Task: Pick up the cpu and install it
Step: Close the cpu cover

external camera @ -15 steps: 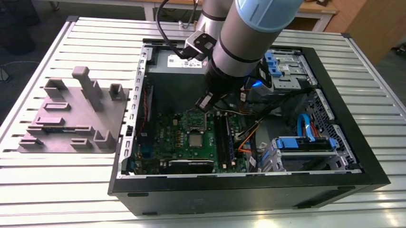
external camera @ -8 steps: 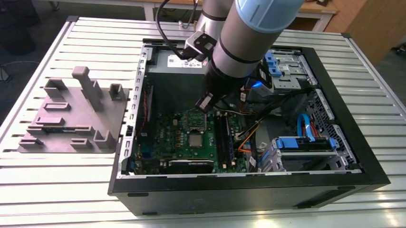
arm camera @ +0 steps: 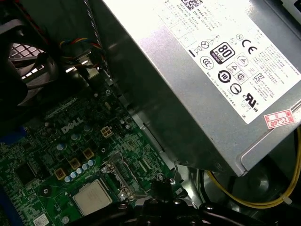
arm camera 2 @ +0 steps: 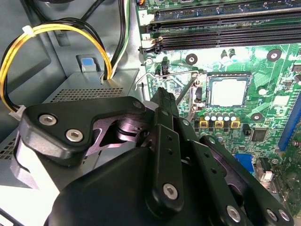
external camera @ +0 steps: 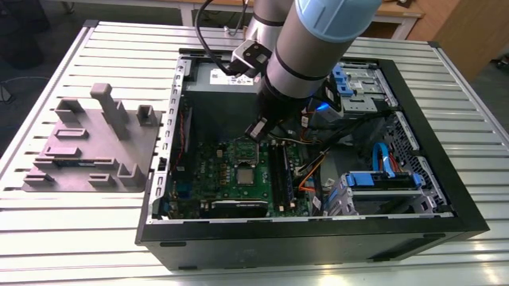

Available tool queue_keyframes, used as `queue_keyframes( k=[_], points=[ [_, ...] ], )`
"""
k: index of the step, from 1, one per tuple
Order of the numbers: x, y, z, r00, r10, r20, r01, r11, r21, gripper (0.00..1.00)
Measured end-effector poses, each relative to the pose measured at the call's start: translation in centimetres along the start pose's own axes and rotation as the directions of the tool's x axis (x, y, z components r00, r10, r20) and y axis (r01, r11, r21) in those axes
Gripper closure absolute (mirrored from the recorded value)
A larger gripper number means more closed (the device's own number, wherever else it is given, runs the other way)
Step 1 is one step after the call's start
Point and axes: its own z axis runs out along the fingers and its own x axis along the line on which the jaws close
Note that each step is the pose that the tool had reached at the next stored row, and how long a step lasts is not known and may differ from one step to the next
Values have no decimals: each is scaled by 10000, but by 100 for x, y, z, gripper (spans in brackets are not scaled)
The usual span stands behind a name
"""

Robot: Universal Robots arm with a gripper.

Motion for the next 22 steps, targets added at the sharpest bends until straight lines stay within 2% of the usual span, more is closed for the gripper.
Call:
queue_keyframes(
  k=[15, 22],
  points=[
    [6, -4, -2, 10000, 0, -5, 0, 10000, 4, 90],
    [32, -24, -8, 10000, 0, -5, 0, 10000, 4, 90]
  ],
)
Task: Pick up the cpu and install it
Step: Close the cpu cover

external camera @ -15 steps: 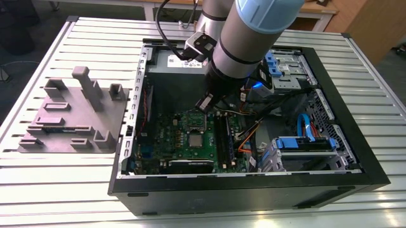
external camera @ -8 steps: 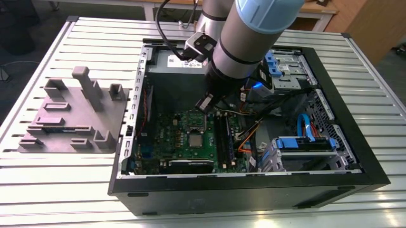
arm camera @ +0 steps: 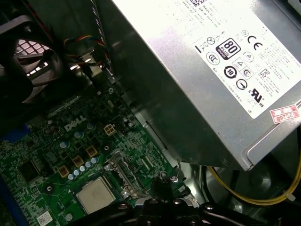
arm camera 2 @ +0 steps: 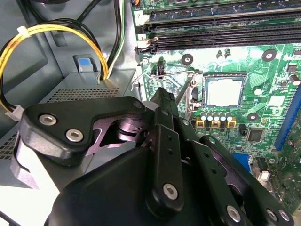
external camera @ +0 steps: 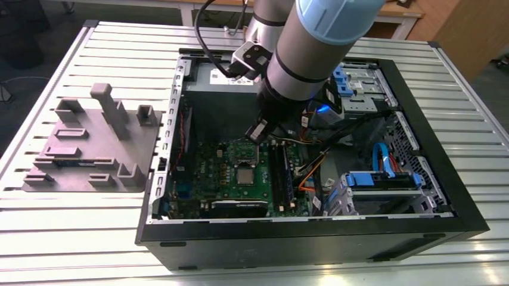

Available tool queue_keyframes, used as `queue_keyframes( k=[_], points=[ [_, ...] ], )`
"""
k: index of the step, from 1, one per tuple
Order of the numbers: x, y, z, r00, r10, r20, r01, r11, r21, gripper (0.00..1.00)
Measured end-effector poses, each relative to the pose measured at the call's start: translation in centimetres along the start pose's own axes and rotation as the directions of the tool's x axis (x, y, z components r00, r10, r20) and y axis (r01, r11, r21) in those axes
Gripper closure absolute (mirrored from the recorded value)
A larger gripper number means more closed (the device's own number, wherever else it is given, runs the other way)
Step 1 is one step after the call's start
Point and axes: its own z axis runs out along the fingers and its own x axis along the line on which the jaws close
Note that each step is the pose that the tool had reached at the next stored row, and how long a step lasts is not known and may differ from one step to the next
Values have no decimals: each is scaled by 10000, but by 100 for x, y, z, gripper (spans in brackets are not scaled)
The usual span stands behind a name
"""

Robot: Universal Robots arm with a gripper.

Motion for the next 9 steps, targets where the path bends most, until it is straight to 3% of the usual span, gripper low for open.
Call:
queue_keyframes(
  k=[9],
  points=[
    [9, -6, -2, 10000, -2, 0, 2, 10000, 0, 90]
  ],
)
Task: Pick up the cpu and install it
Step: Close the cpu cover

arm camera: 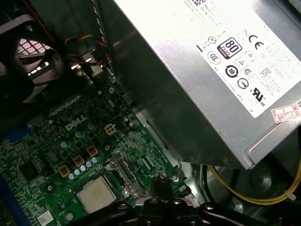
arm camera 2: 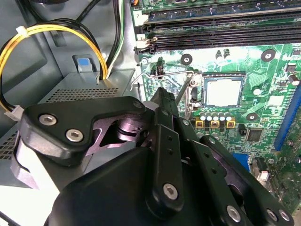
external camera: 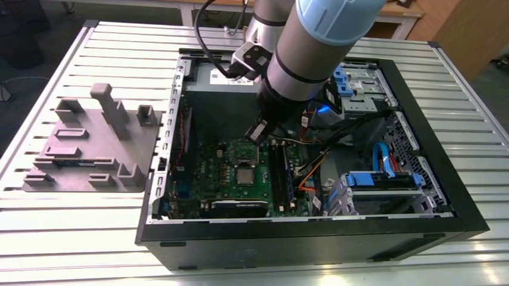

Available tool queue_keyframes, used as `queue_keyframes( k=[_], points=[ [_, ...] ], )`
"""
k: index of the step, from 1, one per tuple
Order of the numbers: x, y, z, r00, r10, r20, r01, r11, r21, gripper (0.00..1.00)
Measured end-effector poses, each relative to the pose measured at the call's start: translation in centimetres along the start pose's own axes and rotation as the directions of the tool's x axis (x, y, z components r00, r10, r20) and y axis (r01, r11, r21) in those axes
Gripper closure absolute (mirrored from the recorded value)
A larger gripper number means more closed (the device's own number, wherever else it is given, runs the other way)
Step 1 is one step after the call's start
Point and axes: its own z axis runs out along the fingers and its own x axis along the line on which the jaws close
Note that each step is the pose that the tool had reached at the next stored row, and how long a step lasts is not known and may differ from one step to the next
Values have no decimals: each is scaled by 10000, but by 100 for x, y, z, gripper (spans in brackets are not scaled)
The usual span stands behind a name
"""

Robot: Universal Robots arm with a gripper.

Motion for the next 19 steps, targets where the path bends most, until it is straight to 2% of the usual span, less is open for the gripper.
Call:
queue_keyframes(
  k=[6, 19],
  points=[
    [42, -27, -10, 10000, -3, -1, 3, 10000, 0, 90],
    [73, -50, -18, 10000, -3, -3, 3, 10000, 2, 90]
  ],
)
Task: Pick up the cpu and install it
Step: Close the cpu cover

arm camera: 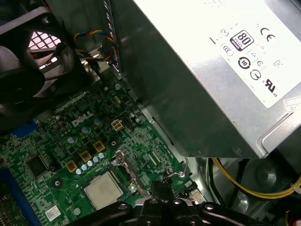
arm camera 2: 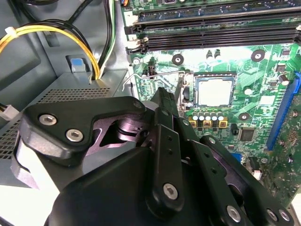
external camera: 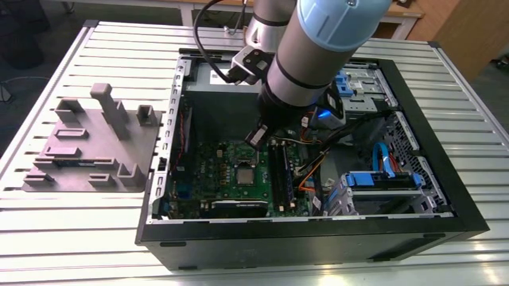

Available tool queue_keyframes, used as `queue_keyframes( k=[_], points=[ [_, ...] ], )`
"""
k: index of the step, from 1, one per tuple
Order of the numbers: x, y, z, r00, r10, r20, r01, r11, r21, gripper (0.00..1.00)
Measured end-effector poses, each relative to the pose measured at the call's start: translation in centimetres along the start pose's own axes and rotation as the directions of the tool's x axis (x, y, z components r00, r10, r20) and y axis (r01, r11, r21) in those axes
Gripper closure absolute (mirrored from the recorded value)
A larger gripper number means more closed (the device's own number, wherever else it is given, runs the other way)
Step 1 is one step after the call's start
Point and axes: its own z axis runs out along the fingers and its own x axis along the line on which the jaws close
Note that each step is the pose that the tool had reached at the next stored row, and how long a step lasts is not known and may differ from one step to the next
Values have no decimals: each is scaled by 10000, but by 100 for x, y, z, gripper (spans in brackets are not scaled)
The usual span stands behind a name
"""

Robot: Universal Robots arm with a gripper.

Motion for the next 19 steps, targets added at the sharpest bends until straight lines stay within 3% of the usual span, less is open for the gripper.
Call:
queue_keyframes(
  k=[19],
  points=[
    [54, -39, -13, 10000, 4, -21, -4, 10000, 16, 90]
  ],
)
